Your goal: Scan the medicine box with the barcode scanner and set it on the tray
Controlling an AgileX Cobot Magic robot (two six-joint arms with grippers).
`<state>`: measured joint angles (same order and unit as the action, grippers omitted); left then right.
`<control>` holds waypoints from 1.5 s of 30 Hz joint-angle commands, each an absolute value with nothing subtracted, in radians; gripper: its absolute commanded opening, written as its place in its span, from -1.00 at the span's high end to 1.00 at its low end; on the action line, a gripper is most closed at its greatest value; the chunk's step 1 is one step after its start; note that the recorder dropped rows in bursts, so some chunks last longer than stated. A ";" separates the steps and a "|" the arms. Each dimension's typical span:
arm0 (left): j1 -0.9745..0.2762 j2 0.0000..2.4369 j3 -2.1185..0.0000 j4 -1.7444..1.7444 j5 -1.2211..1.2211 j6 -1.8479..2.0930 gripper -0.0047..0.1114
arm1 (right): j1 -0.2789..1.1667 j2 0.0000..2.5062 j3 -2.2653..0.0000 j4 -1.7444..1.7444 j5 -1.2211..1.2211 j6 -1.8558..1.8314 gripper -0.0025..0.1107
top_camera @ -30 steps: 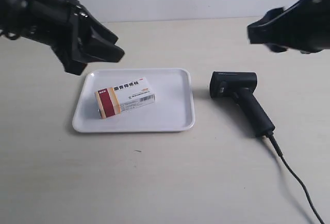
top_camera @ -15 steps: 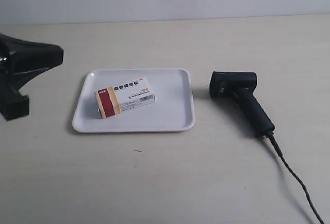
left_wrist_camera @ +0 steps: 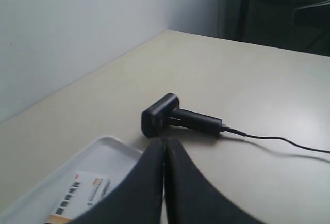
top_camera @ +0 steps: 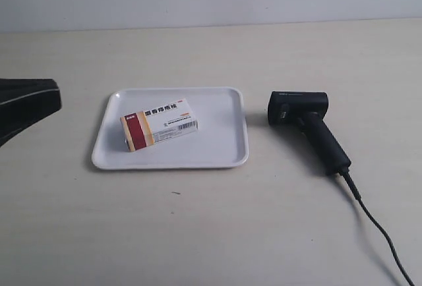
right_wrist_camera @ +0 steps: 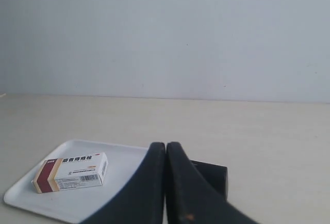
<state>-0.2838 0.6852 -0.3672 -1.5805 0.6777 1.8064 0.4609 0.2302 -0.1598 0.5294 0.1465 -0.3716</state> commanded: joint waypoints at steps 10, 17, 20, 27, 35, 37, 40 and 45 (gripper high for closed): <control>-0.051 0.035 -0.080 -1.600 0.385 1.869 0.87 | 0.465 0.225 -0.155 0.540 0.144 -0.371 0.96; -0.051 0.000 0.000 -1.213 0.093 1.295 0.87 | 0.465 0.225 -0.155 0.540 0.164 -0.371 0.96; -0.051 0.000 0.000 -0.588 0.109 0.629 0.87 | 0.465 0.225 -0.155 0.540 0.166 -0.371 0.96; -0.051 0.000 0.000 -0.029 0.205 0.044 0.87 | 0.465 0.225 -0.155 0.542 0.171 -0.371 0.96; -0.051 0.000 0.000 -0.024 0.214 0.066 0.87 | 0.465 0.225 -0.155 0.542 0.171 -0.371 0.96; -0.051 0.000 0.000 0.015 0.231 0.013 0.87 | 0.465 0.225 -0.155 0.542 0.171 -0.371 0.96; -0.051 0.000 0.000 0.060 0.262 -0.052 0.87 | 0.465 0.225 -0.155 0.546 0.171 -0.371 0.96; -0.051 0.000 0.000 0.062 0.266 -0.039 0.87 | 0.465 0.225 -0.155 0.546 0.171 -0.371 0.96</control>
